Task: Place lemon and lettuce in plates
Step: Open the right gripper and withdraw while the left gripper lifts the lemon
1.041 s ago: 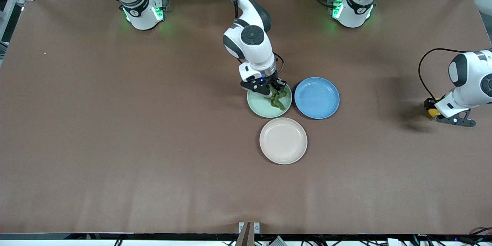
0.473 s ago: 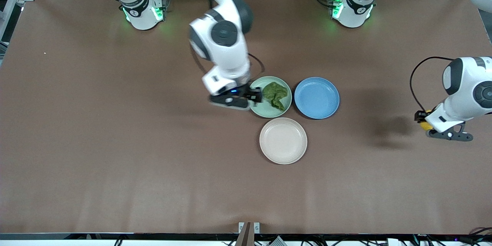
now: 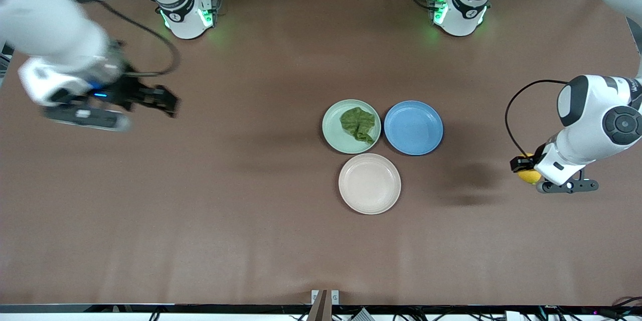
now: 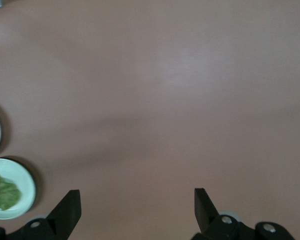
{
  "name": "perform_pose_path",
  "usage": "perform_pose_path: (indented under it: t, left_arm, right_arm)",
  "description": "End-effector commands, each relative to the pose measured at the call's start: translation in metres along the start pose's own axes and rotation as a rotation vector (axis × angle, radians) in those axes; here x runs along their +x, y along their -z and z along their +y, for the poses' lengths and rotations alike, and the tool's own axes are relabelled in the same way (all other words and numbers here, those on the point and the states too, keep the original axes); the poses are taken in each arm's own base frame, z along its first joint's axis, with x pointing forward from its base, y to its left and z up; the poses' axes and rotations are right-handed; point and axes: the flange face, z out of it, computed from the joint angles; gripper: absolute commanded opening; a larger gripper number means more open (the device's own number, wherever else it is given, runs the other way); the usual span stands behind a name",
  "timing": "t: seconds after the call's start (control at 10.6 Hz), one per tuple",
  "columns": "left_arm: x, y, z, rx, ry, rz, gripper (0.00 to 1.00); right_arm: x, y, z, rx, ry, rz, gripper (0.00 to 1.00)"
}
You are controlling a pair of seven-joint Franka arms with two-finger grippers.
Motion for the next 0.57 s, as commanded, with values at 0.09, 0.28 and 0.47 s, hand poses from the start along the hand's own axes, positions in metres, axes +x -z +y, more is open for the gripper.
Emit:
perform_pose_path:
  t: [0.09,0.28,0.47]
  left_arm:
    - [0.006,0.025,0.092,-0.089,0.141,0.008,0.0]
    - [0.004,0.022,0.16,-0.123,0.221,-0.006,0.0]
    - [-0.005,0.001,0.216,-0.148,0.262,-0.047,0.0]
  right_arm:
    - [0.013,-0.005,0.04,-0.029,-0.026,-0.005,1.0]
    - [0.02,-0.001,0.07,-0.015,0.025,-0.003,1.0]
    - [0.026,-0.004,0.083,-0.016,0.058,-0.006,1.0]
